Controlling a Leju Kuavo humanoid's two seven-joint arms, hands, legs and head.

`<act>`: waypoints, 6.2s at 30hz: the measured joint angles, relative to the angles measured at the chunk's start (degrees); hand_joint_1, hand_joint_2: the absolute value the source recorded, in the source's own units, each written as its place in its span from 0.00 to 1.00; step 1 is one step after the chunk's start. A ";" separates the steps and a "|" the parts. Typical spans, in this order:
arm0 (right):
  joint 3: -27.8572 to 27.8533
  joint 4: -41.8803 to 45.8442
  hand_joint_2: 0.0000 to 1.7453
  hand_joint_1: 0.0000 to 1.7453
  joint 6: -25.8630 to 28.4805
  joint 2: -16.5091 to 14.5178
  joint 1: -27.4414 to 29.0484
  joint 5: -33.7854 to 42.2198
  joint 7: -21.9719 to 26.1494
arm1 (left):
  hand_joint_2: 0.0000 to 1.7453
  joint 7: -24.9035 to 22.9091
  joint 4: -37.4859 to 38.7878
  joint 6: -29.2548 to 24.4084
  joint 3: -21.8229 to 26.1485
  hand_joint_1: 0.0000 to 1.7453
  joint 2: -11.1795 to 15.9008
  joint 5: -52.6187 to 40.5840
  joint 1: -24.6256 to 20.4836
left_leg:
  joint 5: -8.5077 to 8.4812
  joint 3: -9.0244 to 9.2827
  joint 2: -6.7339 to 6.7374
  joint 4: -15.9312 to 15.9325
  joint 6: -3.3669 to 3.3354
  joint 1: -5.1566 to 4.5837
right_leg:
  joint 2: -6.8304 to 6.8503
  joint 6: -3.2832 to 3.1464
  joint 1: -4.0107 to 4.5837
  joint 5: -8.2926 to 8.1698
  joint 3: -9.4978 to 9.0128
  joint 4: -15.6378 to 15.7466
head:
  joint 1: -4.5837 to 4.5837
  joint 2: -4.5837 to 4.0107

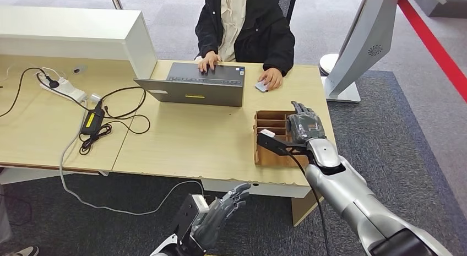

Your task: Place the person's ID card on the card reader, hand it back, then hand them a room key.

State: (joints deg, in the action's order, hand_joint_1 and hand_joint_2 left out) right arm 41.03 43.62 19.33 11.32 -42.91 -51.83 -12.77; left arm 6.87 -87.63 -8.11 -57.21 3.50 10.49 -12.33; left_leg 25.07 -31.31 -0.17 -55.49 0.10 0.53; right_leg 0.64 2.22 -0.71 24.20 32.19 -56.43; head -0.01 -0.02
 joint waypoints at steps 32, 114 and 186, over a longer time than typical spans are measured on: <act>-1.32 8.29 1.00 0.00 2.26 1.64 1.34 1.82 -2.18 | 0.00 -0.93 0.14 0.96 -0.12 0.00 -0.39 0.37 -0.75 | 0.00 0.01 0.01 0.00 0.00 0.00 | 0.00 0.00 0.00 0.00 0.02 0.01 | 0.00 0.00; -1.22 -1.80 1.00 1.00 6.81 -0.67 -1.65 1.14 -2.05 | 0.00 -1.24 -0.08 -0.82 -0.10 0.00 0.04 -0.09 0.65 | 0.00 -0.02 0.00 0.00 0.00 0.00 | 0.00 0.00 0.00 0.00 0.01 -0.01 | 0.01 0.00; -2.64 -16.26 1.00 0.00 19.24 -12.55 -16.59 20.71 15.71 | 0.00 4.65 9.37 2.31 -2.19 0.00 -4.37 2.31 -3.65 | 0.00 -0.02 0.01 0.00 0.00 0.01 | 0.00 0.00 0.01 0.00 0.03 -0.02 | -0.01 0.00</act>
State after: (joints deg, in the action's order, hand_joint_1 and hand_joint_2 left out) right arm 38.39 27.36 38.57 -1.23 -59.50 -31.12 2.94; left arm 11.52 -78.26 -5.80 -59.40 -0.86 12.80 -15.98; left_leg 25.08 -31.33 -0.16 -55.49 0.10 0.54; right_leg 0.63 2.22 -0.70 24.20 32.23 -56.46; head -0.01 -0.02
